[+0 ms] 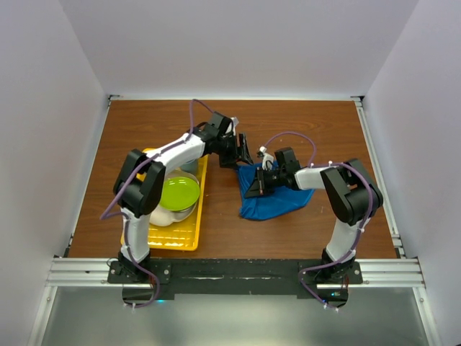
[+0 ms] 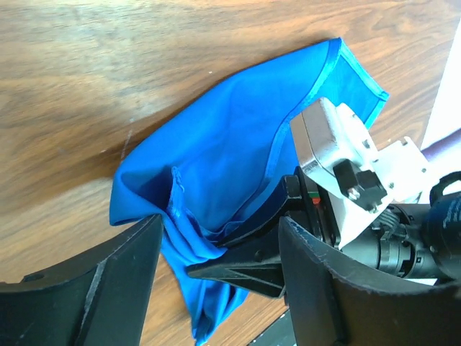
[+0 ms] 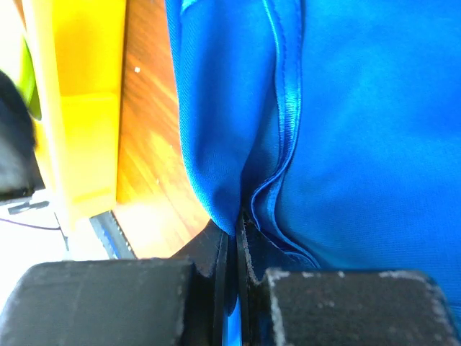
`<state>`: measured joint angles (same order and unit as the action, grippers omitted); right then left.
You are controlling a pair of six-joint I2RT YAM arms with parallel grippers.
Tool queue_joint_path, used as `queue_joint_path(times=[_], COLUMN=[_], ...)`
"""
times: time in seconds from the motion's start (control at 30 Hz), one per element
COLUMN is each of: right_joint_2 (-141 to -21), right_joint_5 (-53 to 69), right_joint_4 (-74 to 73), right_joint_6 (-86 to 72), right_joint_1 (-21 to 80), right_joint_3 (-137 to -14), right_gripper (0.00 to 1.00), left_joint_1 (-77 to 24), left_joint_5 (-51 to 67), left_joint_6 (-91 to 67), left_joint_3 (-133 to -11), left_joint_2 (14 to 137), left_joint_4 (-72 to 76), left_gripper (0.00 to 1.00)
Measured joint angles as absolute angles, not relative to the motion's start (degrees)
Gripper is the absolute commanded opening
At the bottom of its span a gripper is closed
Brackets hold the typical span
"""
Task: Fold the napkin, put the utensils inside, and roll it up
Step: Roll the napkin with the utensil
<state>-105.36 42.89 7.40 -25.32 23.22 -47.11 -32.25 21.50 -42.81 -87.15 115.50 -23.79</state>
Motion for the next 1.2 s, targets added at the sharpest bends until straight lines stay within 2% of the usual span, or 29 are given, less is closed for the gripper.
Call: queue_joint_path(times=[0.1, 0.37, 0.43, 0.6, 0.63, 0.7, 0.73, 0.77, 0.93, 0.97, 1.13, 1.2], right_joint_2=[-105.6, -105.7, -105.7, -105.4, -105.3, -104.9, -104.4, -103.9, -100.4, -99.5, -93.1, -89.9], right_joint_5=[44.1, 44.0, 42.6, 32.1, 29.2, 24.5, 22.3, 20.8, 14.0, 13.0, 11.5, 10.9], right_joint_4=[6.5, 1.9, -1.5, -15.6, -18.0, -21.5, -23.4, -24.6, -30.8, -31.9, -35.0, -35.7], right_joint_6=[-24.3, -21.5, -20.0, -14.0, -12.9, -11.7, -11.3, -11.3, -12.0, -12.3, -15.5, -17.3], right_joint_1=[22.9, 22.7, 22.8, 24.1, 24.6, 25.3, 25.9, 26.3, 30.0, 30.8, 32.6, 32.4], right_joint_3=[-47.2, -49.0, -50.7, -58.8, -60.4, -62.4, -63.1, -63.2, -64.1, -64.6, -65.5, -65.4], right_gripper=[0.00, 0.00, 0.03, 0.18, 0.27, 0.36, 0.45, 0.50, 0.64, 0.72, 0.75, 0.69], left_joint_1=[-32.3, -32.3, -32.3, -32.2, -32.2, -32.0, -31.9, -31.7, -30.1, -29.7, -28.9, -28.9], left_joint_5=[20.1, 19.6, 19.8, 21.2, 21.5, 22.2, 22.5, 22.8, 23.9, 24.1, 26.3, 27.8], left_joint_6=[-42.5, -42.3, -42.2, -42.4, -42.5, -42.8, -42.9, -42.9, -42.9, -42.8, -42.4, -42.4], left_joint_3=[-87.0, -80.2, -79.9, -78.7, -78.0, -76.8, -76.6, -76.4, -76.2, -76.2, -76.1, -75.9], left_joint_2=[114.8, 110.2, 109.3, 107.0, 106.3, 105.2, 104.8, 104.7, 104.3, 104.1, 103.8, 103.8], left_joint_4=[-25.4, -23.7, -23.6, -21.6, -21.0, -20.3, -20.0, -19.7, -19.1, -19.0, -17.9, -17.0], left_gripper=[0.56, 0.62, 0.62, 0.62, 0.62, 0.62, 0.62, 0.62, 0.63, 0.63, 0.58, 0.47])
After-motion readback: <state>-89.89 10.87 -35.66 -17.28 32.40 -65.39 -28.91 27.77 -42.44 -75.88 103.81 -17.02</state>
